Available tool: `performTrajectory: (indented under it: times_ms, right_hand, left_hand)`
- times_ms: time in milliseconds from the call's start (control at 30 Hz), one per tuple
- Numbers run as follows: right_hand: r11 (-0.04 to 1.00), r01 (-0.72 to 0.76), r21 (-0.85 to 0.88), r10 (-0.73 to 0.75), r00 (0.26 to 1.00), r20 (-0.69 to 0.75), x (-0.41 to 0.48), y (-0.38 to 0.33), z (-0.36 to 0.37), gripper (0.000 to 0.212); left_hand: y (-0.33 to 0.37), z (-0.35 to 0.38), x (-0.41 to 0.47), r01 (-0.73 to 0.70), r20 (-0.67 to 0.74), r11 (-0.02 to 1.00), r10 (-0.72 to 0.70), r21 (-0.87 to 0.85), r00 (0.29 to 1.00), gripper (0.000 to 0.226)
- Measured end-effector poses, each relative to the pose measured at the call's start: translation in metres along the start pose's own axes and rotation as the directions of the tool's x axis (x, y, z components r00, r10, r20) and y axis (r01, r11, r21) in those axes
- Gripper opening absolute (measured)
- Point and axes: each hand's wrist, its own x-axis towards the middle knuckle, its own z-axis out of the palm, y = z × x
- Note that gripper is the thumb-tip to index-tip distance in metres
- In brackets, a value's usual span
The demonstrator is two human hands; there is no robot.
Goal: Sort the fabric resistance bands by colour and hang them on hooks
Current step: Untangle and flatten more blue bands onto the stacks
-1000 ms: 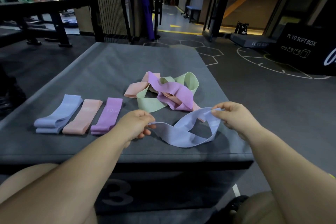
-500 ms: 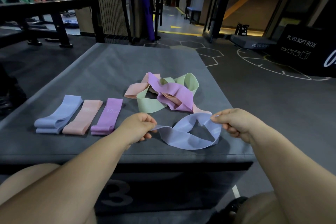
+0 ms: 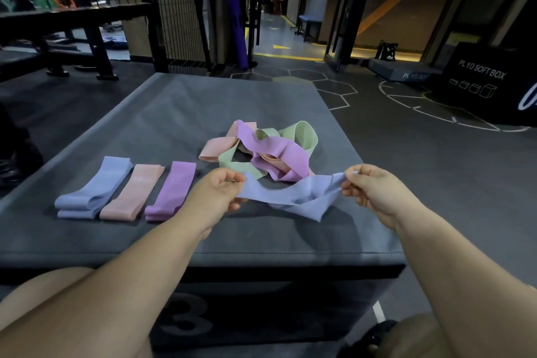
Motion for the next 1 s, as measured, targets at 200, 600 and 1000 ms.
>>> performTrajectory:
  times_ms: [200, 600, 1000]
  right_hand:
    - [0.984, -0.091, 0.156, 0.098, 0.995, -0.037, -0.003, -0.002, -0.003, 0.025]
    - [0.975, -0.153, 0.159, 0.168, 0.982, -0.088, 0.005, 0.014, -0.013, 0.032]
    - [0.921, -0.228, 0.316, 0.234, 0.972, 0.019, 0.001, 0.021, -0.032, 0.027]
  left_hand:
    - [-0.001, 0.0, 0.003, 0.009, -0.001, 1.0, -0.009, 0.03, 1.0, 0.021]
    - [-0.002, -0.005, 0.001, 0.059, 0.015, 0.99, -0.062, 0.127, 0.998, 0.021]
    - [-0.001, -0.013, -0.001, 0.093, 0.031, 0.977, -0.101, 0.194, 0.994, 0.03]
